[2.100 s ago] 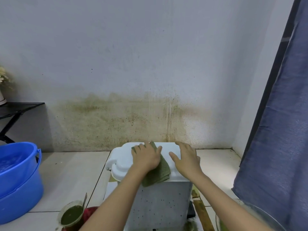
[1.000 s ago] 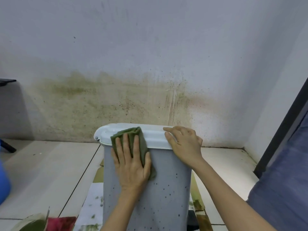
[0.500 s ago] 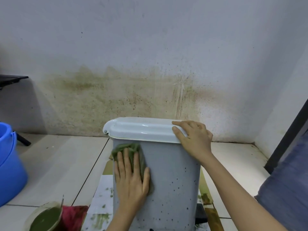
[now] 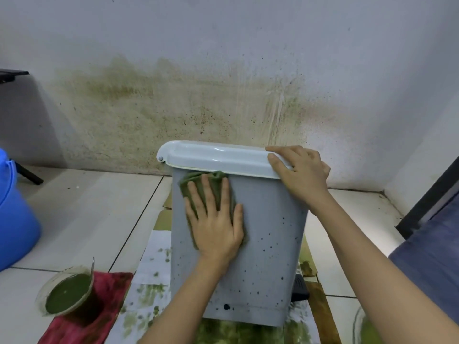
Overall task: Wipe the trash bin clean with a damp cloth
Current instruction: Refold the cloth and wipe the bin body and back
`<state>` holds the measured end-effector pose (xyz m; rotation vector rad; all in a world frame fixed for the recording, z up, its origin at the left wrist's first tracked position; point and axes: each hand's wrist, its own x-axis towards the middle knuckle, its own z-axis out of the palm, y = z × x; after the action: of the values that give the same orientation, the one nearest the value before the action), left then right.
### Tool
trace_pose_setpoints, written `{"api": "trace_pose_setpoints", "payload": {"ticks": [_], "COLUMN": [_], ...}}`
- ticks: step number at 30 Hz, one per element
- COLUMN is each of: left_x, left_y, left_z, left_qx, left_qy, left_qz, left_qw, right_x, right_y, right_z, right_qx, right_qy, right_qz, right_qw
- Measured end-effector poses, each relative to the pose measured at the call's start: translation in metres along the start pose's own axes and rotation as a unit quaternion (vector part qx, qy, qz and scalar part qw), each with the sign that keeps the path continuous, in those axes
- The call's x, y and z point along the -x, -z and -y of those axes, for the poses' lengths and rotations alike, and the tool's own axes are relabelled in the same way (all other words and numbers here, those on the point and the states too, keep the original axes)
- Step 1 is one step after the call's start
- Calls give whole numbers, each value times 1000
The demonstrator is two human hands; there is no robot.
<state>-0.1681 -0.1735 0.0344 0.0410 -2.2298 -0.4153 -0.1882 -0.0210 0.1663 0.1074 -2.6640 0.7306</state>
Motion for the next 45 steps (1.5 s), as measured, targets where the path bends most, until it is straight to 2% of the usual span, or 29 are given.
{"api": "trace_pose_setpoints", "payload": {"ticks": [1, 3, 5, 6, 8, 11, 12, 13, 14, 15, 17, 18, 19, 20, 21, 24, 27, 28, 29, 30, 32, 33, 34, 35, 38, 40, 42, 43, 45], "left_x": [13, 60, 100, 106, 89, 37, 27, 24, 29, 42, 78, 94, 105, 108, 104, 64, 19, 14, 15, 21, 37, 41, 41, 39, 19, 2, -1, 4, 14], "left_y": [-6, -18, -21, -20, -16, -7, -7, -10, -13, -18, -27, -28, -26, -22, -18, -7, -1, -3, -6, -10, -17, -17, -14, -11, -2, 0, -4, -6, -12], "left_z": [-7, -6, 18, 30, 41, 17, 1, -15, -28, -35, -25, -11, 5, 20, 32, 44, 3, -14, -28, -37, -31, -21, -12, -6, -8, -31, -56, -65, -68], "left_qx": [-13, -40, -63, -63, -49, -29, -20, -10, -4, -4, -38, -69, -90, -91, -83, -62, -35, -21, -17, -25, -68, -87, -99, -99, -59, -39, -46, -55, -84], "left_qy": [-89, -269, -368, -380, -336, -143, -95, -92, -136, -218, -422, -494, -530, -530, -504, -368, -235, -224, -256, -334, -528, -584, -601, -586, -423, -336, -355, -399, -511], "left_qz": [11, 56, 88, 88, 52, -22, -29, -26, -11, 11, 68, 90, 101, 99, 89, 21, -27, -24, -10, 12, 66, 82, 86, 82, 37, 10, 31, 54, 99], "left_qw": [996, 961, 923, 919, 939, 989, 995, 995, 991, 976, 903, 862, 837, 837, 855, 928, 971, 974, 966, 942, 844, 803, 789, 800, 904, 941, 933, 914, 850], "right_x": [-1, -2, 1, 2, 3, 1, 1, 1, 1, 2, 4, 6, 8, 10, 10, 8, 5, 3, 3, 3, 3, 3, 3, 3, -1, -4, -7, -8, -9], "right_y": [0, 1, 1, 1, 0, -1, -1, -1, -1, -1, 1, 2, 3, 4, 5, 6, 9, 12, 17, 21, 29, 33, 36, 38, 41, 44, 51, 54, 59], "right_z": [0, -2, -5, -6, -7, -7, -7, -7, -7, -7, -9, -10, -10, -11, -11, -11, -12, -14, -16, -18, -23, -25, -27, -28, -25, -20, -21, -23, -29], "right_qx": [-1, -5, -12, -16, -24, -31, -32, -33, -34, -37, -41, -43, -47, -49, -50, -59, -74, -82, -93, -104, -99, -86, -78, -83, -145, -173, -180, -183, -198], "right_qy": [-1, 1, 8, 14, 19, 17, 17, 17, 17, 16, 18, 20, 23, 26, 27, 26, 26, 28, 31, 35, 49, 56, 59, 59, 44, 17, -15, -25, -35], "right_qz": [5, 6, 0, -4, -13, -9, -6, -3, -2, -3, -3, 0, 3, 5, 6, 18, 46, 59, 73, 88, 117, 130, 144, 158, 186, 190, 203, 209, 218], "right_qw": [1000, 1000, 1000, 1000, 999, 999, 999, 999, 999, 999, 999, 999, 999, 998, 998, 998, 996, 994, 992, 990, 987, 986, 985, 982, 971, 966, 963, 960, 955]}}
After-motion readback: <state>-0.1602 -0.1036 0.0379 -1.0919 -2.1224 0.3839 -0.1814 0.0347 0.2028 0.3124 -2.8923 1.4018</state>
